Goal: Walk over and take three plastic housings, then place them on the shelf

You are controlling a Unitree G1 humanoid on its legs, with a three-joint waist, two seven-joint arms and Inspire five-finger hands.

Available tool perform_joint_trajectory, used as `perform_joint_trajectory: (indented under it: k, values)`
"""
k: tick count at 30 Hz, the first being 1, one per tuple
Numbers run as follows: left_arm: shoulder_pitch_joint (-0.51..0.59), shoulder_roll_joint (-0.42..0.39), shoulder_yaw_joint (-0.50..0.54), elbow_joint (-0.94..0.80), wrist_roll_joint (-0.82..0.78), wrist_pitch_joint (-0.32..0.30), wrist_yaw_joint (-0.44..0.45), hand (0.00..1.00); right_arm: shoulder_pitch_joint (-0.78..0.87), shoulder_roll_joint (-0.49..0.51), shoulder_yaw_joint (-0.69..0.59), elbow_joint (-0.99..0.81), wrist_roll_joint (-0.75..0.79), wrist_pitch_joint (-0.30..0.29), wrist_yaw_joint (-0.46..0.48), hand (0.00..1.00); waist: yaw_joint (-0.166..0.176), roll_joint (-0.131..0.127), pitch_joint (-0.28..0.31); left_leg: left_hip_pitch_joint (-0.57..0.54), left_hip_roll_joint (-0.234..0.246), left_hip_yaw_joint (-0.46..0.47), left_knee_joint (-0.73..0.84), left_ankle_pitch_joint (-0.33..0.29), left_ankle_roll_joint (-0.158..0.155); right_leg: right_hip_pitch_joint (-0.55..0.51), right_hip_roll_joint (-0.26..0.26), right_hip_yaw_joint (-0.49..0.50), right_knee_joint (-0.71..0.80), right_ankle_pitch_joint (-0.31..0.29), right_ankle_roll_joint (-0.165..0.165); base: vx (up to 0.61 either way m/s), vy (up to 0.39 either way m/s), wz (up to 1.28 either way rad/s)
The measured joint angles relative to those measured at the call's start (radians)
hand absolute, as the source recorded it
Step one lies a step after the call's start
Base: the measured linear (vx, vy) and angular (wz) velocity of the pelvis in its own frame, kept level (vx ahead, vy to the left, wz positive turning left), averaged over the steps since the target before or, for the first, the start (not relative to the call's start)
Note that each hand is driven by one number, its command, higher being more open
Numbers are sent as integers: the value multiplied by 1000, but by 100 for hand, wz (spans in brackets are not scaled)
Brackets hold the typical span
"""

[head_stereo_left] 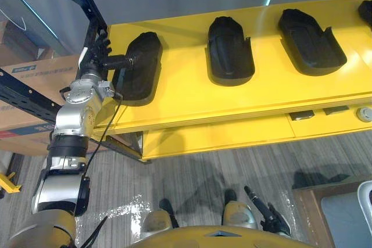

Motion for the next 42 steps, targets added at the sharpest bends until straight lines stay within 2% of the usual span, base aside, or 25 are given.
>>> perform_joint_trajectory:
  k: [5,11,15,17,19,22,25,27,30,37,42]
  values:
    - [36,-7,5,-84,-2,-18,-13,100,2,5,-22,44,-1,0,-2,100,1,1,-64,15,-2,-2,-23,4,-3,22,4,-8,-23,1,1,6,-4,2]
    - [118,-7,15,-190,36,-25,-37,100,2,5,-44,70,-1,1,-3,100,17,1,-90,50,-4,-3,-76,27,-9,44,13,-15,-39,2,0,5,-5,1]
    - [257,-11,38,-302,115,-90,-38,100,4,6,-64,77,-1,1,-5,100,26,0,-100,63,-7,-5,-92,32,-10,53,14,-19,-42,2,0,6,1,1]
    - [337,-45,49,-370,125,-128,-39,100,10,7,-72,80,-1,1,-9,100,30,-2,-107,65,-11,-11,-100,35,-8,56,11,-22,-44,1,-1,15,7,9]
    - [437,-126,47,-437,189,-185,-39,100,22,8,-72,95,-2,0,-11,100,47,-8,-123,63,-13,-25,-103,35,-8,59,9,-28,-46,0,-2,19,6,10]
    - [533,-198,35,-457,302,-240,-4,100,25,17,-72,109,-2,0,-19,100,50,-16,-131,64,-14,-34,-104,38,-7,67,8,-43,-46,-5,-8,-2,-5,14]
    - [624,-211,-15,-455,323,-280,8,100,28,27,-71,108,-2,0,-19,100,51,-22,-136,68,-19,-47,-135,60,-6,63,9,-55,-47,-8,-13,-29,-16,13]
    - [679,-234,-61,-455,322,-299,-29,100,28,31,-68,108,-2,0,-19,100,51,-26,-139,67,-21,-55,-157,79,-4,58,9,-67,-46,-11,-18,-34,-10,13]
    - [721,-242,-118,-433,325,-306,-47,100,28,32,-59,108,-2,0,-19,100,50,-28,-139,78,-21,-57,-179,90,-6,57,12,-69,-47,-11,-18,-6,-2,2]
    - [729,-247,-117,-396,325,-362,-36,100,29,26,-32,108,-1,1,-17,100,49,-31,-140,79,-22,-56,-179,90,-6,59,13,-71,-61,-9,-14,0,0,0]
    - [729,-247,-116,-390,352,-365,-19,100,26,26,-30,108,-1,0,-15,100,46,-31,-140,80,-24,-62,-179,89,-7,71,13,-79,-78,1,0,30,8,3]
